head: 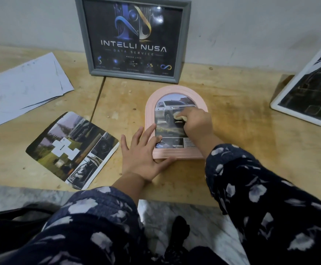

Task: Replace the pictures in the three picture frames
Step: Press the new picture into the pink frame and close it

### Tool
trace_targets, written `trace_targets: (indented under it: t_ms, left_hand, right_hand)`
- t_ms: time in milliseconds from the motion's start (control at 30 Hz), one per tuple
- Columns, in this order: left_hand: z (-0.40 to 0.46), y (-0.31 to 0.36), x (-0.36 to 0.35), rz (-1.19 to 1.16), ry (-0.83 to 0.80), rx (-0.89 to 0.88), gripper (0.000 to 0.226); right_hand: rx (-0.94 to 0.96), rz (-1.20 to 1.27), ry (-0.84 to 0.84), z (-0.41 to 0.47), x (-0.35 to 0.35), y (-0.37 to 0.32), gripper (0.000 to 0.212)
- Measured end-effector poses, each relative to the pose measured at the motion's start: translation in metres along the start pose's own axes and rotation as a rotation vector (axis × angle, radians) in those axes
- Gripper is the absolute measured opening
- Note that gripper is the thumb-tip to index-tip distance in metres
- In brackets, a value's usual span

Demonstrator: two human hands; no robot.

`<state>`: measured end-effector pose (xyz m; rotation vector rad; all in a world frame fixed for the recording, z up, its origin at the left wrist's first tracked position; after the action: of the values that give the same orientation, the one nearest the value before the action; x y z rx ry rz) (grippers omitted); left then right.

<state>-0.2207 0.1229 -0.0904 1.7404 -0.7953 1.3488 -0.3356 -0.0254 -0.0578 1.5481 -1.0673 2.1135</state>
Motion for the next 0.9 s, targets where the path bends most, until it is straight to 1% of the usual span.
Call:
trace_targets:
  t_ms: [33,100,167,233,300,367,433,500,567,600,667,700,733,800,833,900]
  left_hand:
    - [0.0,-0.001,-0.001,0.002,-0.003,0.002,0.083]
    - [0.0,-0.001,-0.001,0.0,-0.003,0.004,0.08]
    - [0.0,-0.002,-0.002,0.003,-0.001,0.005,0.078]
    - [0.0,-0.002,-0.002,0.007,0.003,0.002,0.078]
    - [0.0,-0.004,-0.001,0.005,0.009,0.0,0.08]
    - [-0.001,-0.004,-0.001,0.002,0.018,-0.002,0.08]
    - [-0.002,-0.004,0.0,-0.006,0.022,-0.003,0.08]
    - [-0.003,-0.005,0.001,-0.018,0.028,-0.007,0.08]
    - [-0.003,-0.005,0.001,-0.028,0.029,-0.01,0.079]
    - [-0.003,-0.005,0.001,-0.03,0.027,-0.015,0.078]
    - [-0.002,-0.006,0.001,-0.027,0.029,-0.029,0.078]
    - [-0.001,-0.007,0.0,-0.025,0.029,-0.035,0.079]
    - [-0.001,-0.008,0.0,-0.024,0.031,-0.042,0.079]
    - [-0.002,-0.007,0.002,-0.043,0.048,-0.051,0.078]
    - [-0.002,-0.004,0.006,-0.07,0.067,-0.045,0.074]
    - [0.005,0.005,0.021,-0.106,0.136,-0.009,0.058]
  right_hand:
    - [0.029,0.028,0.039,-0.007,-0.001,-0.005,0.044]
    - [0.093,0.051,0.12,-0.019,-0.004,-0.008,0.041]
    - [0.098,0.039,0.102,-0.027,-0.006,-0.011,0.032]
    - [0.109,0.02,0.094,-0.035,-0.007,-0.015,0.032]
    - [0.121,0.026,0.117,-0.042,-0.007,-0.021,0.032]
    - [0.144,-0.002,0.163,-0.048,-0.006,-0.025,0.024]
    - [0.138,-0.009,0.143,-0.056,-0.009,-0.026,0.02]
    - [0.131,-0.008,0.103,-0.063,-0.012,-0.027,0.026]
    - [0.139,0.007,0.08,-0.064,-0.005,-0.032,0.023]
    - [0.092,0.044,0.063,-0.06,0.002,-0.031,0.019]
    - [-0.118,0.174,-0.059,-0.049,0.009,-0.02,0.021]
    - [-0.212,0.248,-0.089,-0.044,0.014,-0.013,0.023]
    - [-0.283,0.318,-0.062,-0.038,0.021,-0.007,0.025]
    - [-0.388,0.41,0.039,-0.027,0.034,0.007,0.036]
    - [-0.415,0.418,0.076,-0.022,0.039,0.014,0.039]
    - [-0.424,0.361,0.095,-0.009,0.047,0.023,0.035]
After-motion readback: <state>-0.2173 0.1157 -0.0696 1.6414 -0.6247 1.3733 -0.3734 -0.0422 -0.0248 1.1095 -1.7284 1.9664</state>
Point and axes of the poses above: each hand's wrist, its own z-axis towards the middle knuckle, its own x-axis out of the back of the hand, y = z × x, the point moved 5 cm from there along z, towards the middle knuckle, and after that the axes turned 14 degrees about x, right-handed, at the moved point
